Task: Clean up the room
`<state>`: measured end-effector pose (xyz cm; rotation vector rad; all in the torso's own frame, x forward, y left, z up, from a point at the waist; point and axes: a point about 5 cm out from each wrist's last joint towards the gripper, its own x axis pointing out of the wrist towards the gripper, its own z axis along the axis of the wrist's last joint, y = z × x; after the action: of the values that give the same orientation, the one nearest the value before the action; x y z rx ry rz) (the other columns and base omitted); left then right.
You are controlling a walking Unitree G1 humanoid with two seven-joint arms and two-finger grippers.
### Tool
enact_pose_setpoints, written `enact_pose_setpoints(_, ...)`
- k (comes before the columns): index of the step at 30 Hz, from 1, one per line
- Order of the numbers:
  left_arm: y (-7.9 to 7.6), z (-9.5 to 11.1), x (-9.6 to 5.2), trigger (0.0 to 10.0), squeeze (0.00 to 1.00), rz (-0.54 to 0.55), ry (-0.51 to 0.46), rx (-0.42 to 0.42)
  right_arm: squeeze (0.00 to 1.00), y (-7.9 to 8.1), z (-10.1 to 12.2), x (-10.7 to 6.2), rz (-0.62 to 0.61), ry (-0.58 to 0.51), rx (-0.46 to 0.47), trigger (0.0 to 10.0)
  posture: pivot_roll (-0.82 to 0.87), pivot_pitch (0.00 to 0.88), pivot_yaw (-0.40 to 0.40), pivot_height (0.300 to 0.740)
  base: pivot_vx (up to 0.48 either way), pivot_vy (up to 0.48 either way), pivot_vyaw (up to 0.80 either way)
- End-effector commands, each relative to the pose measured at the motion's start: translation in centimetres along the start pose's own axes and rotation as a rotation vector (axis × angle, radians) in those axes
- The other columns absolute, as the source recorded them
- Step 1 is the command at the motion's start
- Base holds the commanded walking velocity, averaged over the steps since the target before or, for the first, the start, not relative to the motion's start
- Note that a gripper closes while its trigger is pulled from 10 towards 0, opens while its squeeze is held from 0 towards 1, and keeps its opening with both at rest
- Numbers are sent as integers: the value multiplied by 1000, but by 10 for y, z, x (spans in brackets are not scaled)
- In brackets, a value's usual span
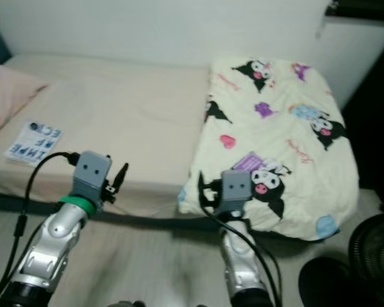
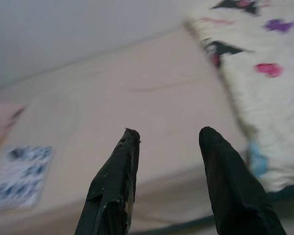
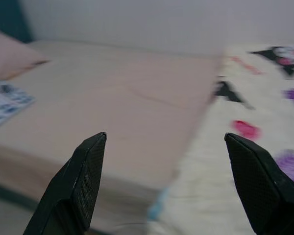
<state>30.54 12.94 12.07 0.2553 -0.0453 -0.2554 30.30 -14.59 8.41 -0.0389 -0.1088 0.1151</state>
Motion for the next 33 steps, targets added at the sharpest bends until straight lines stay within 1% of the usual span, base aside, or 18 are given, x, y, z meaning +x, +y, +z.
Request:
enact_pose_setpoints(1,-2,-5,-1,10000,0,-12,21,0,0,-1,-3,-1,2,12,2,10000,-14,15,74,740,0,0,775)
enact_pose_setpoints(8,-2,-10,-2,10000,0,-10,44,6,0,0,-3,-1,9,8,4,10000,-36,5,89,740,0,0,775)
enact_pose_setpoints(15,-2,-11,0,10000,0,-12,51,13,0,-3,-4,-3,-9,9,17,10000,-42,8,93,740,0,0,774)
enact_pose_setpoints(27,-1,-13,-1,10000,0,-5,63,17,0,-3,-5,-3,-17,13,28,10000,-39,19,95,740,0,0,770)
enact_pose_setpoints(33,1,-14,0,10000,0,-2,74,21,0,0,-4,-3,-10,12,34,10000,-36,29,102,740,0,0,772)
